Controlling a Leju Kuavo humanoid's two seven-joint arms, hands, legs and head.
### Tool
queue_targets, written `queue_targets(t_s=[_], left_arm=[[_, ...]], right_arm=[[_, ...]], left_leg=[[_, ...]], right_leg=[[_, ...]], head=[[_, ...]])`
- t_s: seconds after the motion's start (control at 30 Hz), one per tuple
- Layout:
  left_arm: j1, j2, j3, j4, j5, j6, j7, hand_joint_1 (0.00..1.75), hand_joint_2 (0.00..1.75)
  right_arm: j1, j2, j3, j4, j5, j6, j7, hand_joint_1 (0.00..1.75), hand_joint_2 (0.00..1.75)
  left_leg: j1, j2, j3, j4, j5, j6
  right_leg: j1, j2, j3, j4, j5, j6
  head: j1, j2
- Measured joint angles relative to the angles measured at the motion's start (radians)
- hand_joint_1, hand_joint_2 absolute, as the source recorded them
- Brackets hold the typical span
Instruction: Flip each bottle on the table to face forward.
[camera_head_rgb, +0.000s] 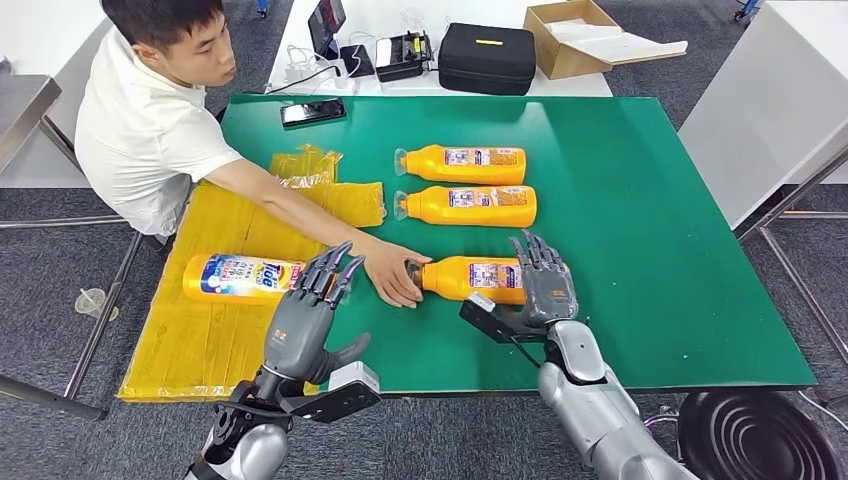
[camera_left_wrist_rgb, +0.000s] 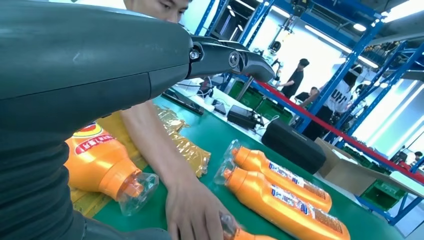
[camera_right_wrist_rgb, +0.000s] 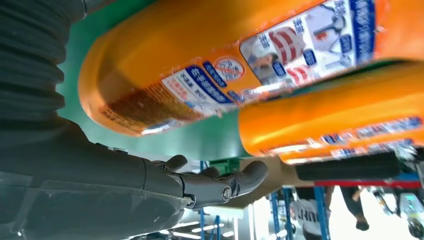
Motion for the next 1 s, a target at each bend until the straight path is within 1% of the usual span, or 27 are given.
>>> queue_targets(t_s=[0.13,0.2,0.5,0.57,0.63,0.67,0.77,0.8,0.87,1.0], left_arm=[[0.014,0.0,0.0,-0.005,-0.012,0.007,0.005,0.0,1.75],[0.02,0.0,0.001,-0.006,-0.015,0.01,0.007,0.0,1.75],[0.026,0.0,0.002,-0.008,-0.017,0.012,0.007,0.0,1.75],[0.026,0.0,0.002,-0.008,-0.018,0.012,0.008,0.0,1.75],[0.027,0.0,0.003,-0.008,-0.022,0.014,0.009,0.0,1.75],[0.027,0.0,0.004,-0.008,-0.024,0.016,0.011,0.0,1.75],[0.026,0.0,0.005,-0.008,-0.029,0.023,0.016,0.0,1.75],[0.026,0.0,0.006,-0.007,-0.029,0.027,0.017,0.0,1.75],[0.026,0.0,0.008,-0.006,-0.029,0.036,0.018,0.0,1.75],[0.027,0.0,0.012,-0.004,-0.025,0.05,0.012,0.0,1.75]], right_arm=[[-0.001,-0.013,0.0,0.008,0.024,0.053,0.053,0.0,1.75],[-0.002,-0.018,0.0,0.01,0.03,0.065,0.066,0.0,1.75],[-0.005,-0.027,0.001,0.013,0.031,0.067,0.073,0.0,1.75],[-0.006,-0.027,0.001,0.014,0.03,0.082,0.079,0.0,1.75],[-0.012,-0.028,0.001,0.016,0.029,0.116,0.093,0.0,1.75],[-0.018,-0.028,0.001,0.019,0.028,0.139,0.103,0.35,1.75],[-0.05,-0.028,0.002,0.045,0.027,0.22,0.14,1.66,1.75],[-0.062,-0.029,0.002,0.058,0.027,0.24,0.148,1.75,1.75],[-0.083,-0.032,0.004,0.086,0.023,0.256,0.154,1.75,1.75],[-0.107,-0.048,0.006,0.125,0.005,0.245,0.141,1.75,1.75]], left_leg=[[0.0,0.0,0.0,0.0,0.0,0.0],[0.0,0.0,0.0,0.0,0.0,0.0],[0.0,0.0,0.0,0.0,0.0,0.0],[0.0,0.0,0.0,0.0,0.0,0.0],[0.0,0.0,0.0,0.0,0.0,0.0],[0.0,0.0,0.001,0.0,0.0,0.0],[0.0,0.001,0.002,0.0,0.0,0.0],[0.0,0.001,0.003,0.0,0.0,0.0],[0.0,0.0,0.003,0.0,0.0,0.0],[0.0,-0.001,0.003,0.0,0.001,0.001]], right_leg=[[0.0,0.0,0.0,0.0,0.0,0.0],[0.0,0.0,0.0,0.0,0.0,0.0],[0.0,0.0,0.001,0.0,0.0,0.0],[0.0,0.0,0.0,0.0,0.0,0.0],[0.0,0.0,0.0,0.0,0.0,0.0],[0.0,0.0,0.001,0.0,0.0,0.0],[0.0,0.0,0.001,0.0,0.0,0.0],[0.0,0.0,0.002,0.0,0.0,0.0],[0.0,0.0,0.002,0.0,0.0,0.0],[0.0,0.0,0.003,-0.001,0.0,0.0]], head=[[0.0,0.0],[0.0,0.0],[0.0,0.0],[0.0,0.0],[0.0,0.0],[0.0,0.0],[0.0,0.0],[0.0,0.0],[0.0,0.0],[0.0,0.0]])
